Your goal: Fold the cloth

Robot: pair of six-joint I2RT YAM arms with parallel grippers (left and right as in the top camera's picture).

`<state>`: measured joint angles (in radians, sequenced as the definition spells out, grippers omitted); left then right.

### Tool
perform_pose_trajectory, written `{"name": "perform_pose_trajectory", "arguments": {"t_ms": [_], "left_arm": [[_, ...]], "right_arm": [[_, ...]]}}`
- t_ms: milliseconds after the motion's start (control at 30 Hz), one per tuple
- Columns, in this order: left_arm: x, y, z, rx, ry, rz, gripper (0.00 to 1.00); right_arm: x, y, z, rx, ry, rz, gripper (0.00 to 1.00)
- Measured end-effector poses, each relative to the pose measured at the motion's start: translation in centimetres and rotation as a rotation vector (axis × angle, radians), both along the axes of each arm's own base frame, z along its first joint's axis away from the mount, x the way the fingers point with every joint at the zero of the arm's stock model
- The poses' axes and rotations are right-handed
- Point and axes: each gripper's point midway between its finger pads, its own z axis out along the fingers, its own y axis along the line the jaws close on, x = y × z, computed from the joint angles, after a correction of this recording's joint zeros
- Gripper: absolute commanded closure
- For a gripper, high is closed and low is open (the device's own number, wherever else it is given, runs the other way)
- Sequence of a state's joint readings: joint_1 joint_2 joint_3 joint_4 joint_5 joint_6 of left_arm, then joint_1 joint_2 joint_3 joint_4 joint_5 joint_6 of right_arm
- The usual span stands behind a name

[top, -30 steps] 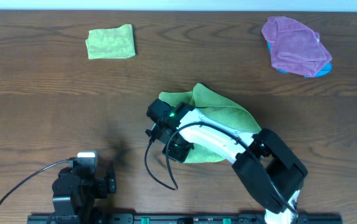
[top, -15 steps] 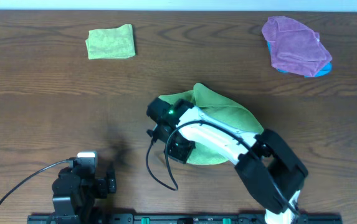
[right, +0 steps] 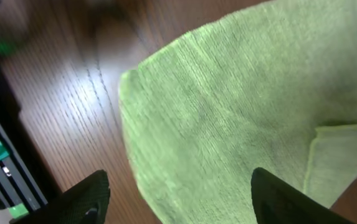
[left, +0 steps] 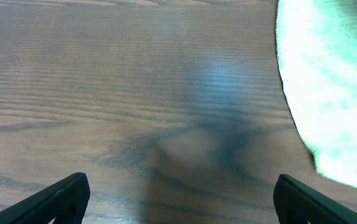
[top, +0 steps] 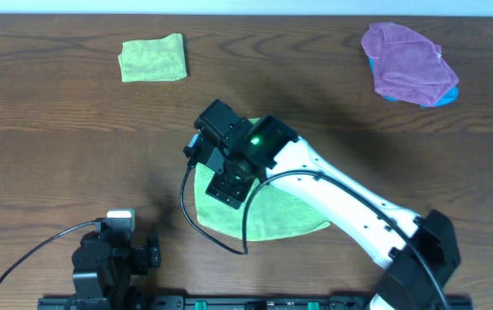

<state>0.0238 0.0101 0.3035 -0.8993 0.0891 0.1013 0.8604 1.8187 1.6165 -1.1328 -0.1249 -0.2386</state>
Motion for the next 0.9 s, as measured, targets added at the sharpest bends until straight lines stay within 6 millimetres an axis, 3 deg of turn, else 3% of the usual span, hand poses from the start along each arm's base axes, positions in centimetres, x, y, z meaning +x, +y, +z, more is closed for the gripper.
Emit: {"name": "perform_pose_trajectory", "arguments": {"t_ms": [233,367,700,900], "left_arm": [[0.1,0.0,0.1,0.0,-0.006,0.0,0.04],[0.1,0.0,0.1,0.0,-0.006,0.0,0.04],[0.1,0.0,0.0,0.0,-0.006,0.0,0.05],[0.1,0.0,0.0,0.0,-0.006,0.0,0.05]], "right_arm": [[-0.7,-1.6,-1.2,-0.083,0.038,-0.008,0.27],[-2.8,-1.9,-3.0,-0.079,0.131,0.041,0.29],[-5.9,0.9,-6.6,0.004,0.156,0.158,0.28],[-6.2,1.2,-8.4,-0.017,0.189,0.165,0.29]]}}
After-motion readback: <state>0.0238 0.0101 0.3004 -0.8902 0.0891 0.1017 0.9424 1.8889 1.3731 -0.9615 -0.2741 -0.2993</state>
